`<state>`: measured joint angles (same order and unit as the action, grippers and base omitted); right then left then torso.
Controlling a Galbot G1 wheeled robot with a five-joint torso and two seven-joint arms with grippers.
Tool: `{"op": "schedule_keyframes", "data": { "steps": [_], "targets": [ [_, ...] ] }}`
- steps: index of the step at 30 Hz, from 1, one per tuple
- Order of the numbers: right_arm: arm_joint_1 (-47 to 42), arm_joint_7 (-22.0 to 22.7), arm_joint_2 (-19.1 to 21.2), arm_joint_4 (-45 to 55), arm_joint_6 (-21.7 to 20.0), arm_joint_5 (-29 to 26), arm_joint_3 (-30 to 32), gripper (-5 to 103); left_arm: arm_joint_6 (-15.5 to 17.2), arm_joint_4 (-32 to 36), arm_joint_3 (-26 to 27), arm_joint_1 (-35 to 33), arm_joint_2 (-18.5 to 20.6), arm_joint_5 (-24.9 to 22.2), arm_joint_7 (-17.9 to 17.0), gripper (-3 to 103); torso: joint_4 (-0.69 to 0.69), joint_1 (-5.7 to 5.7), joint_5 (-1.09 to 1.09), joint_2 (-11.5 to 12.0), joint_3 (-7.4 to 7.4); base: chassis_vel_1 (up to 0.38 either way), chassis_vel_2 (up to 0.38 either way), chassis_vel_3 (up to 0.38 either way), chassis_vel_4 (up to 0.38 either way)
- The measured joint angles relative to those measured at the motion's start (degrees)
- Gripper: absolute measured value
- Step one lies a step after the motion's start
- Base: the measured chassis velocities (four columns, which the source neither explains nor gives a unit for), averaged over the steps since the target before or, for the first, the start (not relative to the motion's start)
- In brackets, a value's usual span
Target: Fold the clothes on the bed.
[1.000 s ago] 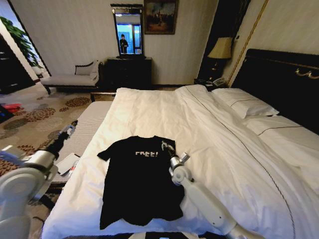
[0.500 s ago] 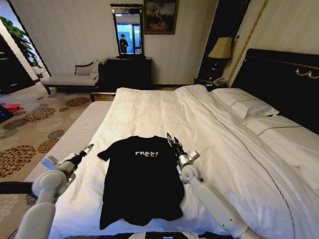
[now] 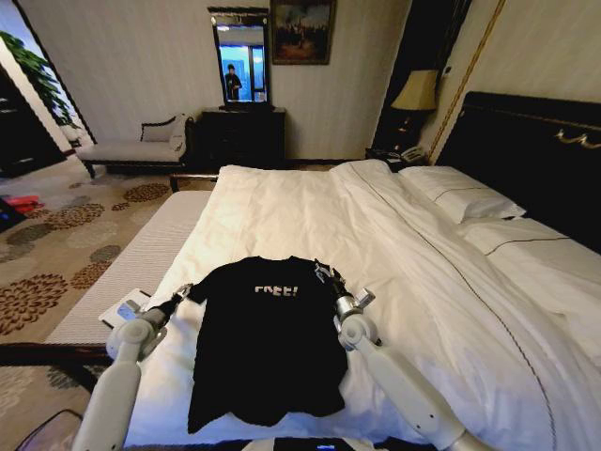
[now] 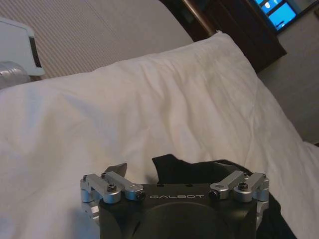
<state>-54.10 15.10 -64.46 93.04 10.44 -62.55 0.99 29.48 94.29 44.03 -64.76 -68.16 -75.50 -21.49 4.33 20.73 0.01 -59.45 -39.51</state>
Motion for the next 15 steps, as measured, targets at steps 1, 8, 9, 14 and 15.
{"op": "schedule_keyframes", "data": {
  "steps": [1, 8, 9, 14, 15],
  "targets": [
    [0.06, 0.00, 0.12, -0.23, 0.00, -0.01, 0.00, 100, -0.23, -0.20, -0.01, 0.20, -0.12, 0.11, 0.19, 98, 0.00, 0.00, 0.00, 0.00, 0.00, 0.000, 0.000, 0.000, 0.000],
    [0.40, -0.01, 0.30, -1.32, 0.00, -0.03, -0.10, 100, -0.82, -0.44, 0.20, 0.64, -0.43, 0.16, 1.04, 72, 0.00, 0.00, 0.00, 0.00, 0.00, 0.000, 0.000, 0.000, 0.000],
    [0.46, -0.01, 0.30, -1.45, 0.00, -0.03, -0.15, 100, -0.85, -0.44, 0.23, 0.66, -0.44, 0.16, 1.08, 66, 0.00, 0.00, 0.00, 0.00, 0.00, 0.000, 0.000, 0.000, 0.000],
    [0.66, -0.04, 0.30, -1.73, 0.00, 0.11, -0.34, 100, -0.92, -0.56, 0.22, 0.75, -0.43, 0.41, 1.20, 44, -0.01, 0.00, -0.01, 0.00, 0.00, 0.000, 0.000, 0.000, 0.000],
    [0.66, -0.04, 0.30, -1.73, 0.00, 0.11, -0.34, 100, -0.92, -0.56, 0.22, 0.75, -0.43, 0.41, 1.20, 44, -0.01, 0.00, -0.01, 0.00, 0.00, 0.000, 0.000, 0.000, 0.000]
  ]
}}
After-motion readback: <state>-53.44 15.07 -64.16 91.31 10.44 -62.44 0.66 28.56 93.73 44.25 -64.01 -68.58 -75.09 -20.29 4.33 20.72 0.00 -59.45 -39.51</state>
